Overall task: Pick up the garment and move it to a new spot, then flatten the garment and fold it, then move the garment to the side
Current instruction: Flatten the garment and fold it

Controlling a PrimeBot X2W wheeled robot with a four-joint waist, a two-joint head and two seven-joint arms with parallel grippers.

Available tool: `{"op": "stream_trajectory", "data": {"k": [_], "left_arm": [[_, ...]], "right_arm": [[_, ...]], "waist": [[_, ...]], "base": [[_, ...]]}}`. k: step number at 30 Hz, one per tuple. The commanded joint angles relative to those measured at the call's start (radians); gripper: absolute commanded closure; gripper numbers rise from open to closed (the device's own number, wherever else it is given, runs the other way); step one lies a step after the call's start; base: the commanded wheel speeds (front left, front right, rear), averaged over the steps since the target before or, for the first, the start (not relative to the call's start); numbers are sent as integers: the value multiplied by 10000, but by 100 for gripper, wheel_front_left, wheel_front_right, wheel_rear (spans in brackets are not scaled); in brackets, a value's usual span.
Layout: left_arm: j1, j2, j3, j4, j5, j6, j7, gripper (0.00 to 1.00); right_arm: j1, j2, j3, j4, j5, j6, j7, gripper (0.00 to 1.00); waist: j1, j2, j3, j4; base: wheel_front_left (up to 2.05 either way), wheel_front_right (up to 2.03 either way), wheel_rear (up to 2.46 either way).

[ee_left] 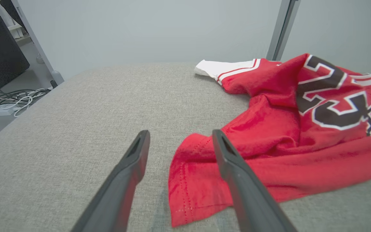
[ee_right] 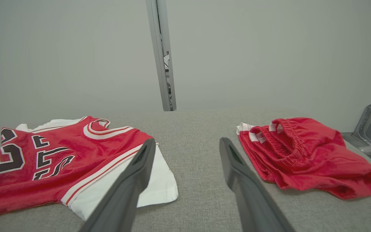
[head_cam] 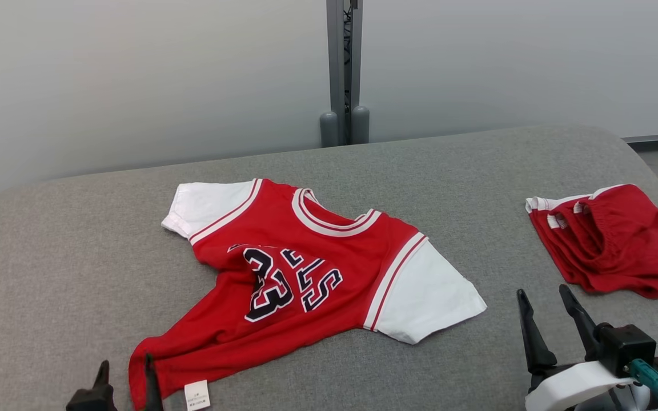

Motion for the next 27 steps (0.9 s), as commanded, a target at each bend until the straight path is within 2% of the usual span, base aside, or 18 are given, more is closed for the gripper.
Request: {"op": "stream_trajectory", "data": {"k": [1,8,14,27], "left_arm": [[214,-32,-72,-75,80,-95,3,0],[222,-125,-410,363,-140,-206,2,0],[12,-129,-604,733,-631,-104,2,0],[-725,-131,-785,1203,-1193,-102,5,0]], "right_arm": [[43,-43,42,59,-17,1,-48,0],[-153,-49,239,424,15,1,-48,0],[-268,-47,226,820,-23,1,-48,0],[-1277,-46,169,2247,-263,-1,-48,0]], "waist": [[0,0,-8,98],[0,0,330,291],[0,0,607,343],[0,0,1465,504]], "base": [[0,0,0],[0,0,0],[0,0,0],[0,0,0]]}}
